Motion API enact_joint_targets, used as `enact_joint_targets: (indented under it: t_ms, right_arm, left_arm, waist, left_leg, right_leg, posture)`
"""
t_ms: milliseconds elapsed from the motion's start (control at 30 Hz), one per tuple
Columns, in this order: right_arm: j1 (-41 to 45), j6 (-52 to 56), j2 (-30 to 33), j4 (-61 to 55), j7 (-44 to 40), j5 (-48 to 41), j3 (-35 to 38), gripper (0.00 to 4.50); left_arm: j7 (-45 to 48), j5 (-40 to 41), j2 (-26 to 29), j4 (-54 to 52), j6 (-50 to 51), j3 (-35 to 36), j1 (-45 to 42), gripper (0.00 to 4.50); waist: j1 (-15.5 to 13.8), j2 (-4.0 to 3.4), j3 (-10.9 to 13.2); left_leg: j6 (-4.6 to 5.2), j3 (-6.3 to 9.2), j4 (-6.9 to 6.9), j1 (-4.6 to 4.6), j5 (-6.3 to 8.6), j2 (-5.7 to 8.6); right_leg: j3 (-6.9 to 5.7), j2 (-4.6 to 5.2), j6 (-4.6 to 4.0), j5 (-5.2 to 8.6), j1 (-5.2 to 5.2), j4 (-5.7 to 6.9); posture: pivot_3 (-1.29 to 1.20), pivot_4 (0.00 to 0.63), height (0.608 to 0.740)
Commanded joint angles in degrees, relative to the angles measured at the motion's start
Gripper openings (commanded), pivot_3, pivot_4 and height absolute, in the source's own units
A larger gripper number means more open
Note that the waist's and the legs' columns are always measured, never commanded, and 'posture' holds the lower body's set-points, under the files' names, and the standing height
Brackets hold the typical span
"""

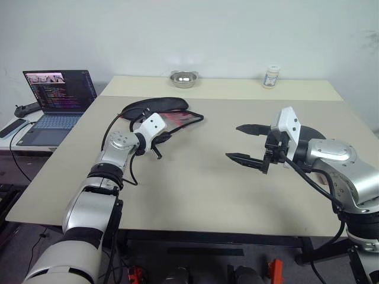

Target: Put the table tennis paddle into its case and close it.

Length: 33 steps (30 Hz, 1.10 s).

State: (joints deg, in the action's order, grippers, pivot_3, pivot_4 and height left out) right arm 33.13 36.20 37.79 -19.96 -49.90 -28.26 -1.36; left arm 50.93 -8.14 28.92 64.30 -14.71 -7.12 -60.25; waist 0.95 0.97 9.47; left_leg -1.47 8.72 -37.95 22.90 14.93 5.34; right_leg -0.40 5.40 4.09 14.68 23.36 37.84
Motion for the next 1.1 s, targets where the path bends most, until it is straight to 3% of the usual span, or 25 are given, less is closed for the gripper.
enact_joint_targets:
  t_ms: [33, 233, 467, 700, 933, 1100]
  right_arm:
    - [0.2, -0.3, 0.8, -2.2, 0.3, -0.7, 1.8, 4.50]
    - [-0.6, 0.5, 1.3, -3.3, 1.0, -1.3, 2.7, 4.50]
    - [-1.5, 1.3, 1.7, -4.4, 1.5, -1.6, 3.3, 4.50]
    - [-2.1, 1.6, 2.0, -4.6, 1.5, -1.9, 3.4, 4.50]
    - [-1.2, 1.0, 1.6, -3.4, 0.8, -1.7, 2.2, 4.50]
    - [-1.0, 0.8, 1.6, -3.0, 0.4, -1.5, 1.6, 4.50]
  left_arm:
    - [10.8, 2.2, -0.4, -4.7, -5.4, -1.3, 1.1, 0.01]
    - [28.4, 7.2, -0.9, -14.4, -6.9, -2.9, 5.6, 0.01]
    - [35.9, 8.5, 3.1, -19.5, -13.0, -3.5, 6.2, 0.01]
    - [30.6, 6.5, 5.8, -15.7, -34.2, -3.2, 0.2, 0.01]
    - [29.7, 9.3, 4.8, -15.9, -49.3, -4.9, 1.5, 0.01]
    - [21.1, 1.7, 8.2, -4.9, -58.5, -4.4, -1.6, 0.01]
  waist:
    - [0.0, 0.00, 0.0]
    - [0.4, 0.00, 0.0]
    - [0.8, 0.00, 0.0]
    - [0.7, 0.00, 0.0]
    - [0.9, -0.01, 0.0]
    - [0.9, -0.01, 0.0]
  left_leg:
    - [0.00, 0.00, 0.00, 0.00, 0.00, 0.00]
    - [0.01, 0.00, -0.01, 0.00, 0.00, -0.02]
    - [0.06, 0.00, -0.02, -0.03, 0.02, -0.03]
    - [0.07, 0.02, -0.03, -0.02, 0.02, -0.02]
    - [0.07, -0.02, -0.02, -0.03, 0.03, -0.03]
    - [0.12, -0.02, -0.03, -0.04, 0.04, -0.03]
  right_leg:
    - [0.00, 0.00, 0.00, 0.00, 0.00, 0.00]
    - [0.00, 0.00, -0.01, 0.00, 0.00, 0.02]
    - [0.02, -0.01, -0.01, 0.00, 0.00, 0.07]
    - [0.01, 0.00, -0.01, 0.00, 0.00, 0.06]
    - [0.03, 0.00, 0.00, 0.00, 0.00, 0.07]
    - [0.03, -0.01, 0.00, 0.00, 0.00, 0.09]
  posture:
    - [0.00, 0.150, 0.740]
    - [0.00, 0.150, 0.740]
    - [0.00, 0.150, 0.740]
    - [0.00, 0.150, 0.740]
    - [0.00, 0.150, 0.740]
    - [0.00, 0.150, 0.740]
